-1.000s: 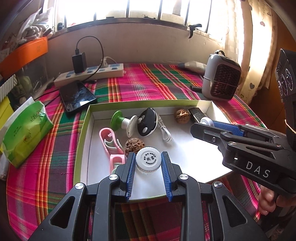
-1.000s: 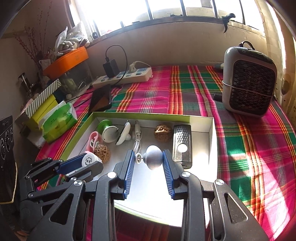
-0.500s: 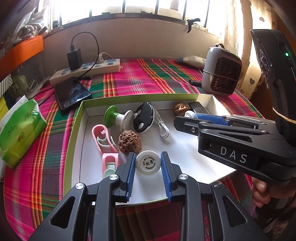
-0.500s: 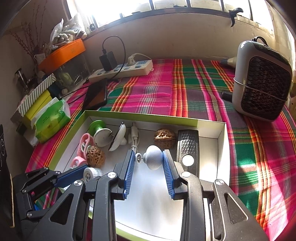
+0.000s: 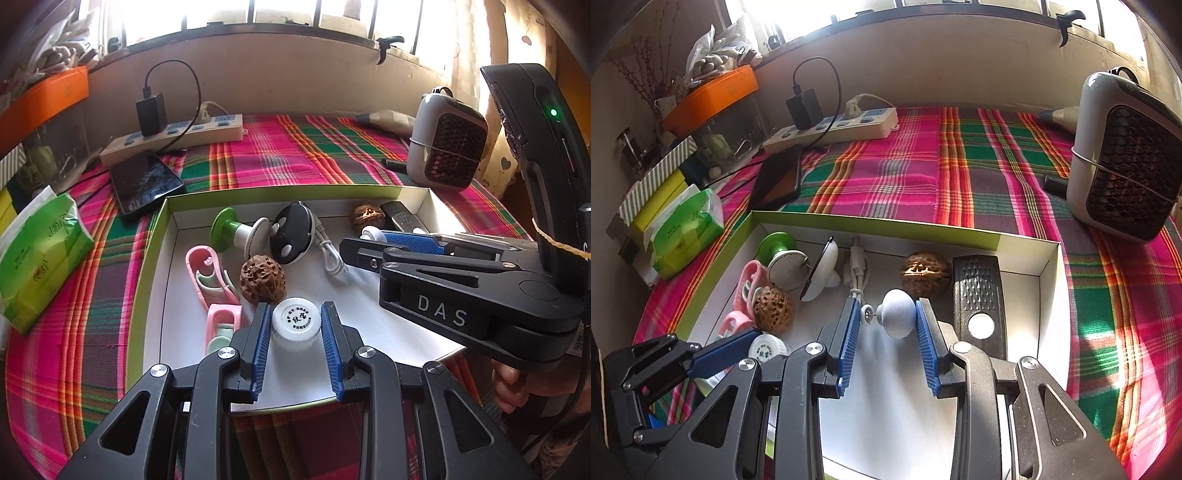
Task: Organize objects
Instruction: 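Lower the egg-shaped object into the box while the left tool lowers the jar, then open the right tool to release the egg-shaped object while the left tool releases the jar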
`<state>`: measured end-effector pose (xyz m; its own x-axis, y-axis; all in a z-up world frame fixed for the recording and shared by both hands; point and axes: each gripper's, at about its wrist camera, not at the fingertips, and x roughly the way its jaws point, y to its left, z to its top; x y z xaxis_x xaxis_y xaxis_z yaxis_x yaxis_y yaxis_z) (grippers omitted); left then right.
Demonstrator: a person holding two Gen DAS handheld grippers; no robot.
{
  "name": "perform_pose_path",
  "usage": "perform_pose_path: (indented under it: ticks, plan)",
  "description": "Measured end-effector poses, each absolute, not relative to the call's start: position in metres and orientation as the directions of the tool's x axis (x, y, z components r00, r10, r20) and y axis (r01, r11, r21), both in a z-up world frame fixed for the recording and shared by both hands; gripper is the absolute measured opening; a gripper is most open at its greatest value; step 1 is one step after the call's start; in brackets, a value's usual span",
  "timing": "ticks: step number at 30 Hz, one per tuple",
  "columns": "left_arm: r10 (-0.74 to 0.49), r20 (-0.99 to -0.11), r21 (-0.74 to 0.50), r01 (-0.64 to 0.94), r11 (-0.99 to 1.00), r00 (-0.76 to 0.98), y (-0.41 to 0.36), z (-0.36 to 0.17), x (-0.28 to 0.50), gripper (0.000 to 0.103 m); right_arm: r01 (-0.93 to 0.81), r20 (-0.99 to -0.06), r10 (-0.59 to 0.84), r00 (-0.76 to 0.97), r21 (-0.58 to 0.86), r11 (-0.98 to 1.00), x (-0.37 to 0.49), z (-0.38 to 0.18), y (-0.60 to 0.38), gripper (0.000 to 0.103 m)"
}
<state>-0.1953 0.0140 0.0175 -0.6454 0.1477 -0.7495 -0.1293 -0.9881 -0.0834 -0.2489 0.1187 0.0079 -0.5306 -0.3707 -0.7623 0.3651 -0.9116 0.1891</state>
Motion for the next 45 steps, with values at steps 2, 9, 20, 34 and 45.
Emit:
perform_pose_path:
  ticks: [2, 9, 20, 34, 45]
  plan:
    - [0.149, -0.749, -0.084, -0.129, -0.988, -0.646, 0.014, 0.018, -0.195, 0.026, 0.365, -0.763, -0.37, -0.53, 0.188, -0.912, -0.249, 0.008, 0.118, 0.033]
    - [0.149, -0.75, -0.085, -0.129, -0.988, -0.645, 0.014, 0.017, -0.196, 0.026, 0.368, -0.763, -0.371, -0.529, 0.188, -0.911, -0.25, 0.007, 0.118, 0.033]
    - [0.146, -0.751, -0.084, -0.127, -0.988, -0.644, 0.013, 0.018, -0.195, 0.026, 0.365, -0.764, -0.37, -0.529, 0.189, -0.912, -0.249, 0.006, 0.118, 0.033]
    - [0.128, -0.757, -0.08, -0.103, -0.991, -0.641, 0.01, 0.019, -0.193, 0.026, 0.367, -0.759, -0.378, -0.529, 0.197, -0.909, -0.246, 0.011, 0.114, 0.033]
    - [0.128, -0.747, -0.084, -0.098, -0.992, -0.653, 0.007, 0.024, -0.184, 0.026, 0.369, -0.745, -0.385, -0.545, 0.199, -0.908, -0.236, 0.019, 0.113, 0.041]
